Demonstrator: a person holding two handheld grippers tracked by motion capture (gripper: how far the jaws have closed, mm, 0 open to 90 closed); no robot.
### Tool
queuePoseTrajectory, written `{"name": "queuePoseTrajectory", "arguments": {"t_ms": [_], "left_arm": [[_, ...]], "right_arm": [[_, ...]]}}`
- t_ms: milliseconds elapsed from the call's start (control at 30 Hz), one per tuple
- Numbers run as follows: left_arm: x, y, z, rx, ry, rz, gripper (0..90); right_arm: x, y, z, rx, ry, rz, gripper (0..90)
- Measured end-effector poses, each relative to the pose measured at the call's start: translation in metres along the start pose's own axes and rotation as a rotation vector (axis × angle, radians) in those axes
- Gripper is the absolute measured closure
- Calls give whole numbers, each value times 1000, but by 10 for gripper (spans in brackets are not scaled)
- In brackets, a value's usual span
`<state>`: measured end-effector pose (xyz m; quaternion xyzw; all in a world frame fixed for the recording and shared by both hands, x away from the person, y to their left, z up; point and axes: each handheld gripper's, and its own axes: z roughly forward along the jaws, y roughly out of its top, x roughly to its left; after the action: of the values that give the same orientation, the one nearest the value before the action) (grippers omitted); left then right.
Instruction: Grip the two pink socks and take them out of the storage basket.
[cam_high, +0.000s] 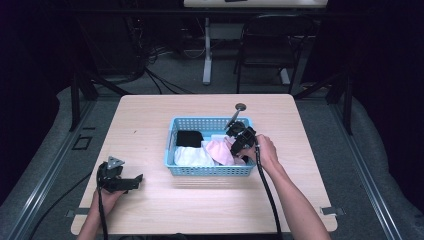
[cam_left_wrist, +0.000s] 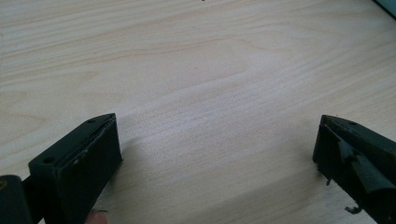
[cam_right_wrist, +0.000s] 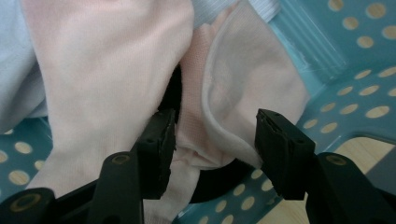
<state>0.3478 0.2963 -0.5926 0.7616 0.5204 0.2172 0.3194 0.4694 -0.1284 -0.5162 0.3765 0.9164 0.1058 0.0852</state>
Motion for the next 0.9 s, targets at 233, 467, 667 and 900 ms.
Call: {"name": "queuePoseTrajectory", "arguments": {"t_ms": [233, 467, 667, 900], "left_arm": [[0, 0, 0, 0, 0, 0, 9], [0, 0, 0, 0, 0, 1, 9], [0, 0, 0, 0, 0, 0, 9], [0, 0, 0, 0, 0, 0, 9]], "right_arm": [[2, 4, 5, 15, -15, 5, 574], [3, 5, 9, 20, -24, 37, 825], [-1, 2, 6, 2, -9, 74, 873], [-6, -3, -5, -39, 39, 104, 879]]}}
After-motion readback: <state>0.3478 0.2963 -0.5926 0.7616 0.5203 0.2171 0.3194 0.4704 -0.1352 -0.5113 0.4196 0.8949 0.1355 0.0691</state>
